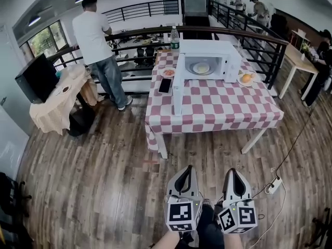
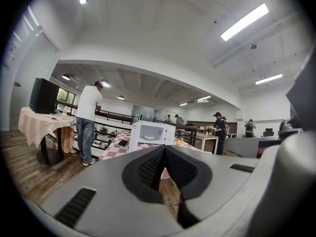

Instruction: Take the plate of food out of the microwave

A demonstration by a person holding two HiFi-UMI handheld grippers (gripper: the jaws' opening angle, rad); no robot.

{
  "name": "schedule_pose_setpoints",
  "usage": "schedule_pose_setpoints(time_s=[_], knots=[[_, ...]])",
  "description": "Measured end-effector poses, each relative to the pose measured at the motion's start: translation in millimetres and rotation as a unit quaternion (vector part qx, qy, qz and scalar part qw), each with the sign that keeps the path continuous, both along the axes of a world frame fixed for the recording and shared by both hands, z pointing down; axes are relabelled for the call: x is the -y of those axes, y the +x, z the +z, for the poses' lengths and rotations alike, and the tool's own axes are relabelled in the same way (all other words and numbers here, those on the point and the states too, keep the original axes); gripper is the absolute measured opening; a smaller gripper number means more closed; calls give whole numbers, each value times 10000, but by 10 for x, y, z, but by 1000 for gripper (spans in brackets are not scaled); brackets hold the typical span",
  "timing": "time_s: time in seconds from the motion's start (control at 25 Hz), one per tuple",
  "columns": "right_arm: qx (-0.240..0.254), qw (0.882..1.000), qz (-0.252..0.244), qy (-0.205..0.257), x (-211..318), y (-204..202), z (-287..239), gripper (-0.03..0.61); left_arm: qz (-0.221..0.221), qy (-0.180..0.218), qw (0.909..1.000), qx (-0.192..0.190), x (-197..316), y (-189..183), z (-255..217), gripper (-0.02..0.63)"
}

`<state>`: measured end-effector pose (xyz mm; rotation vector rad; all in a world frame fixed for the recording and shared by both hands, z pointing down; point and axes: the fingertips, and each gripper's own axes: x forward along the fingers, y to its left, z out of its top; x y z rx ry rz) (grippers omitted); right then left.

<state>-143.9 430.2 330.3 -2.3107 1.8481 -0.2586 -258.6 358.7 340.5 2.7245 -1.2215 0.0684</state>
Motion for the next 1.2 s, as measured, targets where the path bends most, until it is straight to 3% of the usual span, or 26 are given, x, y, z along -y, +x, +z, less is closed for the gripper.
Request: schedule_pose_setpoints(time_s=[0.84,1.2], knots=[[6,9983,-577,113,1479,1463,-126,-9,-656,190,9977,35,1330,1300,-158,8],[3,9968,-791,149,1796,1830,-93,-9,-837,195,9963,28,1600,1682,-140,9]])
